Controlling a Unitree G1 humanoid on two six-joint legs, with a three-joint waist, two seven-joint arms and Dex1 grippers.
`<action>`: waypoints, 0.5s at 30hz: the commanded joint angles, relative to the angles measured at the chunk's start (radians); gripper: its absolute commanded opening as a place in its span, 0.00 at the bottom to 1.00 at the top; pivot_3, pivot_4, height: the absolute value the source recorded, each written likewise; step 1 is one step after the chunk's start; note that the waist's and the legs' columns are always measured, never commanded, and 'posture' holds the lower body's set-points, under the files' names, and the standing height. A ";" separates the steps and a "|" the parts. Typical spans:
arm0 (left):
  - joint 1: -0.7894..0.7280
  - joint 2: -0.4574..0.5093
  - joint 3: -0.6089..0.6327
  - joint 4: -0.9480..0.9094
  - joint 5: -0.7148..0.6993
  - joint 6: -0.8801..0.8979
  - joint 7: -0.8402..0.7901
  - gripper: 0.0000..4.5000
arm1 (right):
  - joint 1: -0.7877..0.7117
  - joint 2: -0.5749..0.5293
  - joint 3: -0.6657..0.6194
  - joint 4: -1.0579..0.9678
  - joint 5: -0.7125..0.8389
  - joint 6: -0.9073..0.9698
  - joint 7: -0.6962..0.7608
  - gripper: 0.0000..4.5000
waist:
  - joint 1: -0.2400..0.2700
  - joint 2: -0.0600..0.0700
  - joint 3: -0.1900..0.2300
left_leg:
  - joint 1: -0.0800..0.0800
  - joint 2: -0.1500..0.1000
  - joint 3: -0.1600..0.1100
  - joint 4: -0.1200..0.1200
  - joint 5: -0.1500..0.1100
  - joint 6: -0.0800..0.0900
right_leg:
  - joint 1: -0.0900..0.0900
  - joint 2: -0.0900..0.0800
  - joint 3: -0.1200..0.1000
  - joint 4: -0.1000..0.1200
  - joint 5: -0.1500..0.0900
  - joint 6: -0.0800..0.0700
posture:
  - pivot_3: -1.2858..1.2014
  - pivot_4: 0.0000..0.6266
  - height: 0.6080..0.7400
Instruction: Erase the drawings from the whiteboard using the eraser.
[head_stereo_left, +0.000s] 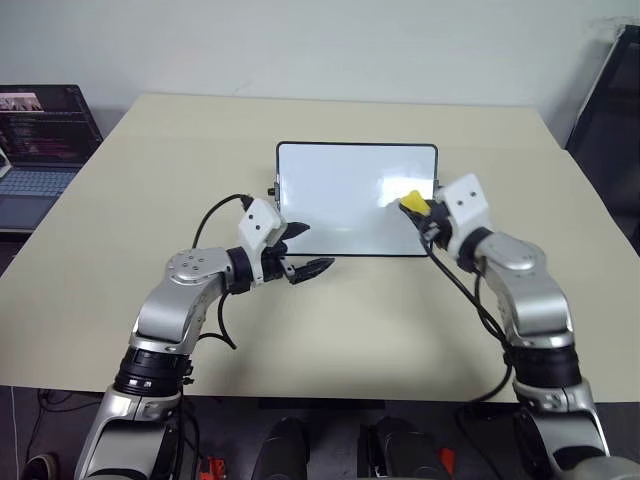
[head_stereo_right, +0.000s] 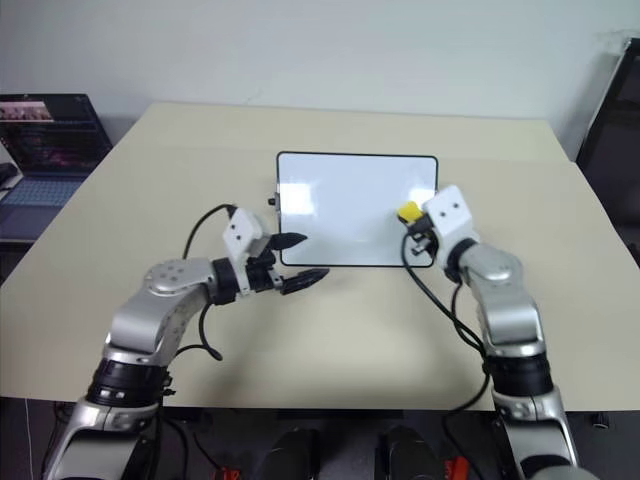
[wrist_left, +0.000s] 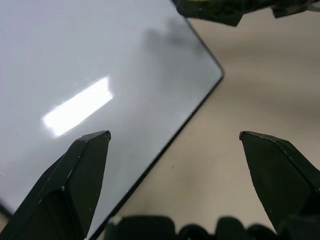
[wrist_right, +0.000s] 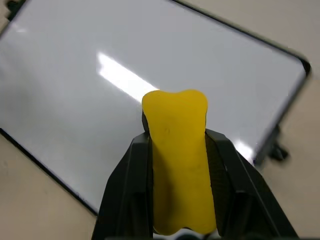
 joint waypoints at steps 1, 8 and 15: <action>-0.059 -0.025 -0.041 0.033 0.007 -0.072 -0.053 1.00 | 0.089 0.006 -0.074 -0.160 0.028 0.122 -0.061 0.24 | 0.000 0.000 0.000 | 0.000 0.000 0.000 0.000 0.000 0.000 | 0.000 0.000 0.000 0.000 0.000 0.000 | 0.52 0.24 1.00; -0.138 -0.101 -0.155 0.173 0.063 -0.210 -0.159 1.00 | 0.217 0.071 -0.097 -0.223 0.009 0.206 -0.215 0.24 | -0.010 0.000 0.000 | 0.001 0.000 0.002 0.000 0.000 0.000 | 0.000 0.001 0.001 0.000 0.000 0.000 | 0.52 0.24 1.00; -0.219 -0.169 -0.195 0.285 0.085 -0.281 -0.220 1.00 | 0.232 0.136 -0.133 -0.209 0.008 0.224 -0.337 0.24 | -0.009 0.000 0.000 | 0.000 0.000 0.001 0.000 0.000 0.000 | 0.000 0.003 0.001 0.000 0.000 0.001 | 0.52 0.24 1.00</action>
